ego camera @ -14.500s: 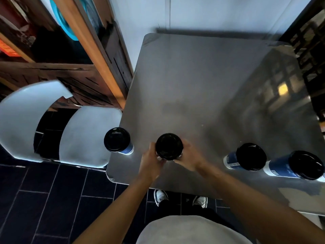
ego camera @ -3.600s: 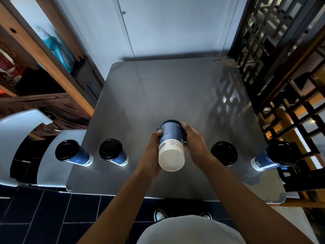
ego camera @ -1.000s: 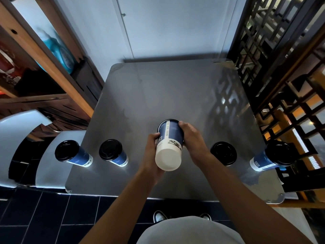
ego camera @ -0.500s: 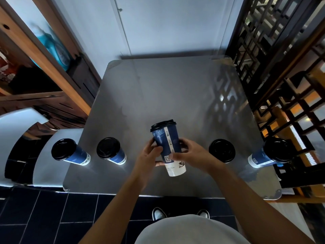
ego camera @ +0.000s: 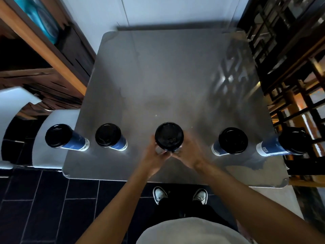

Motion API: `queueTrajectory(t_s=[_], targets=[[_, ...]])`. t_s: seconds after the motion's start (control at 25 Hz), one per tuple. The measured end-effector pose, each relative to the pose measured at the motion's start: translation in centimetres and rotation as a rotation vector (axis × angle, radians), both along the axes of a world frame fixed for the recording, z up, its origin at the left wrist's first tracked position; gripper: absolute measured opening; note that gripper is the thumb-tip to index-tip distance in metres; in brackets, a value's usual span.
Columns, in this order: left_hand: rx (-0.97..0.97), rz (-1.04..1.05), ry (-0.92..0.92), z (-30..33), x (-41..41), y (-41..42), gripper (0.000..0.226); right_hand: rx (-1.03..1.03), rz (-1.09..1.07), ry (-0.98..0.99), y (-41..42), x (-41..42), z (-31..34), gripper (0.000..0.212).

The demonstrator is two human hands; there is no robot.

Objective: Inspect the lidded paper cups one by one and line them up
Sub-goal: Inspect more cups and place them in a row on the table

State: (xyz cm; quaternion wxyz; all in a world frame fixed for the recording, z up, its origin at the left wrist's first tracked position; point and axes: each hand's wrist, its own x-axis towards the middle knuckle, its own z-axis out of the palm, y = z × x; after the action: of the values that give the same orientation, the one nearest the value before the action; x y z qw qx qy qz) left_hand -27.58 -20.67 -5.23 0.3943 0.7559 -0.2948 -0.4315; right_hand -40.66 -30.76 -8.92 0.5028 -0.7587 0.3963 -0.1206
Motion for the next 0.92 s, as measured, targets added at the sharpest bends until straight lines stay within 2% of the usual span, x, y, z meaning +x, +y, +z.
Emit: queueTrajectory(t_s=[0.16,0.28,0.36,0.8,0.84,0.92], targets=[[-0.008,-0.021,-0.066,-3.5,1.6,0.3,0.068,-0.078,-0.034,0.028,0.6,1.6,-1.5,0.068],[-0.052,-0.061,-0.118,-5.2,2.2,0.4,0.069,-0.083,-0.037,0.07,1.1,2.4,-3.6,0.061],[-0.067,-0.107,-0.14,-6.1,2.6,0.5,0.069,-0.088,-0.054,0.122,1.5,2.4,-4.6,0.065],[0.048,-0.199,-0.164,-8.0,3.5,-0.1,0.069,-0.058,-0.117,0.179,1.5,2.7,-4.5,0.072],[0.06,-0.206,-0.159,-8.0,3.4,0.0,0.074,-0.056,-0.112,0.178,1.7,2.8,-4.4,0.075],[0.131,-0.14,-0.152,-8.3,3.2,0.0,0.096,-0.039,-0.082,0.208,2.1,2.6,-4.6,0.096]])
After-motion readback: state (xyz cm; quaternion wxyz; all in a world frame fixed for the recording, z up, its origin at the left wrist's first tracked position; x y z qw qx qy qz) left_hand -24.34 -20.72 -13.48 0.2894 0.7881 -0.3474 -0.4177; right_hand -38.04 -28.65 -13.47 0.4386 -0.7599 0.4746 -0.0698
